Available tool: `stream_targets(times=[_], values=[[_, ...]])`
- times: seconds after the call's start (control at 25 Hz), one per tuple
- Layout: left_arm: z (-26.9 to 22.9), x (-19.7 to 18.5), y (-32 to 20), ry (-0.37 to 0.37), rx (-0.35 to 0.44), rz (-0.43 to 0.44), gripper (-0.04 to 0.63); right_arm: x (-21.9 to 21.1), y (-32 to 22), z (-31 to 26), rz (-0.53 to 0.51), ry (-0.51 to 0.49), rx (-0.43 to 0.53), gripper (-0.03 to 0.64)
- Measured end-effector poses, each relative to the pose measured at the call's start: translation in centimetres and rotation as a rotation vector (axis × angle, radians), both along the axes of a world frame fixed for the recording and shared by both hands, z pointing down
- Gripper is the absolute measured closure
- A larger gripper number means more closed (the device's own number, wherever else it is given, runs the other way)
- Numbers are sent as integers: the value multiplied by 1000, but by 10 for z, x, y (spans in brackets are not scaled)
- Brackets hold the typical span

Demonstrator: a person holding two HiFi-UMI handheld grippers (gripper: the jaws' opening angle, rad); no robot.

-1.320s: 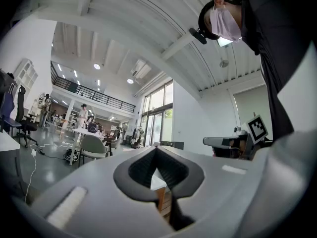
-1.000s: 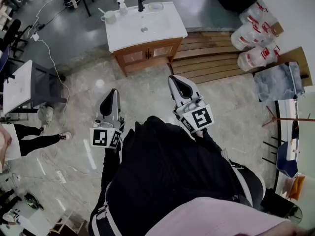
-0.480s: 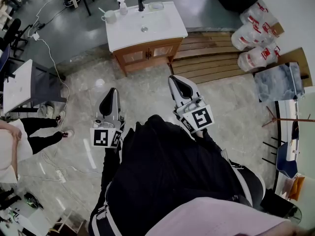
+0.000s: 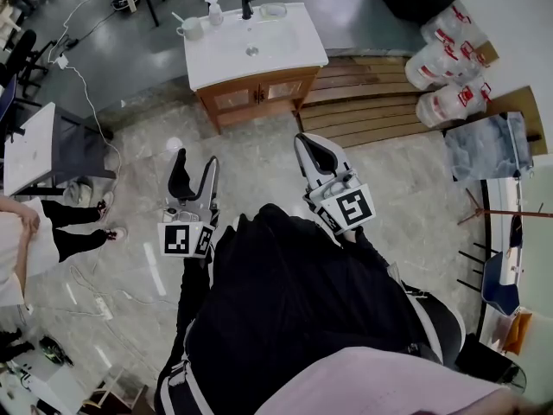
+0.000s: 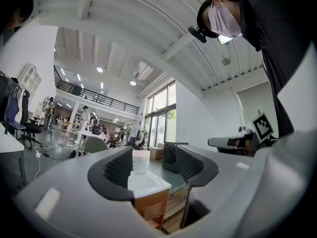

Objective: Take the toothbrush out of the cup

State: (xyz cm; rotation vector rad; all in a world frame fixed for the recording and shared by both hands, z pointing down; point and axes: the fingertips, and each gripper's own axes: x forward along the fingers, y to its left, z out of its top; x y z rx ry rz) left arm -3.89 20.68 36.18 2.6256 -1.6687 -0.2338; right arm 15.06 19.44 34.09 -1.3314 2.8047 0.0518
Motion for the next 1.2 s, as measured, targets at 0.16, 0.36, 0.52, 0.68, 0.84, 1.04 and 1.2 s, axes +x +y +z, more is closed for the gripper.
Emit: stream_targets(times=[0.16,0.36,0.52,0.68,0.84,1.04,1.2], values=[[-2,1,-2,-2,8,-12,321,4,-3,1,7,-8,-10,615],[-3,0,-8,-7,13,-34,293,10,-5,3,9,-11,-14,615],[-2,6,-14,-18,12,-40,288,17,-8,6,4,-15,-23,615],[1,14,-27,-42,20,-73,287,29,-19,11,-20,-31,-34,615],[11,9,-50,-34,18,-110,287,25,-43,25,-47,-4,-52,615],[30,-26,-104,-23,4,-119,281,-2,-97,32,-43,7,-36,616],[38,-58,-164,-18,0,-80,268,-34,-155,33,-6,13,-18,615]])
